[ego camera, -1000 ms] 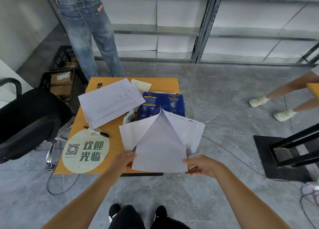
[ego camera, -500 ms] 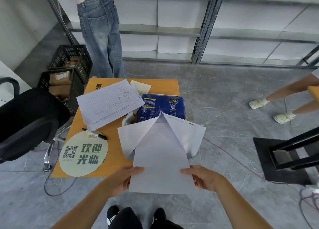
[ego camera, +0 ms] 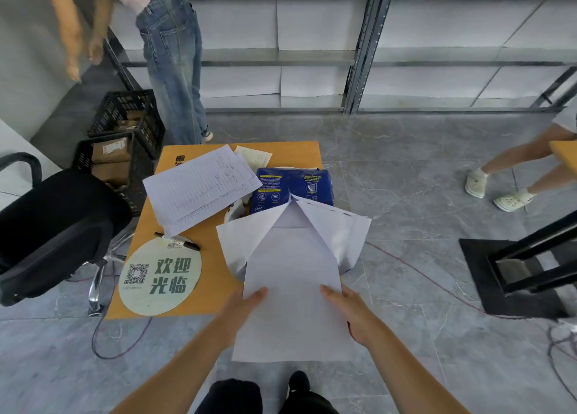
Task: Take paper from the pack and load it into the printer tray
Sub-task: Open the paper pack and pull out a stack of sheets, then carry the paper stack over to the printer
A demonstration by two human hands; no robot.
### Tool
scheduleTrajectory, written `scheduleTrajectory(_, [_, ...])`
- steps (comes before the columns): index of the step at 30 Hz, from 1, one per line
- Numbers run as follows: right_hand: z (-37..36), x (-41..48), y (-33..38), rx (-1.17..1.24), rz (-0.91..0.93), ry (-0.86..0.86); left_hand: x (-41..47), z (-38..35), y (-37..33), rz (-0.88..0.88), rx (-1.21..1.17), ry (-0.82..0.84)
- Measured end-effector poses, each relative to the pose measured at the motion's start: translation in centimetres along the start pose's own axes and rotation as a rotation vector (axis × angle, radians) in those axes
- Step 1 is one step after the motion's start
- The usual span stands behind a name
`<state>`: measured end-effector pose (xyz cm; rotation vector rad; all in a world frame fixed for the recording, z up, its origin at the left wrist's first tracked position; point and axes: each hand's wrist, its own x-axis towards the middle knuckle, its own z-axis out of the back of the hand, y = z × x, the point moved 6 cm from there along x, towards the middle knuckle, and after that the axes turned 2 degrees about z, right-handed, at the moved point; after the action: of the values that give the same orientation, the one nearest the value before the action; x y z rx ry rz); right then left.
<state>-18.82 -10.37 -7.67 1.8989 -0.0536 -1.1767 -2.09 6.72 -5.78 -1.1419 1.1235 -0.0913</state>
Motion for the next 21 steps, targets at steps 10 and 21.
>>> scheduleTrajectory(10, [-2.6,-10.2,-5.2,0.021,0.101,-0.178,-7.9,2.3,2.8,-0.040,0.134,0.098])
scheduleTrajectory(21, [-2.1,-31.9,-10.2,0.285,0.443,-0.650,-20.3,-4.5,-1.1,-0.374,0.314,0.502])
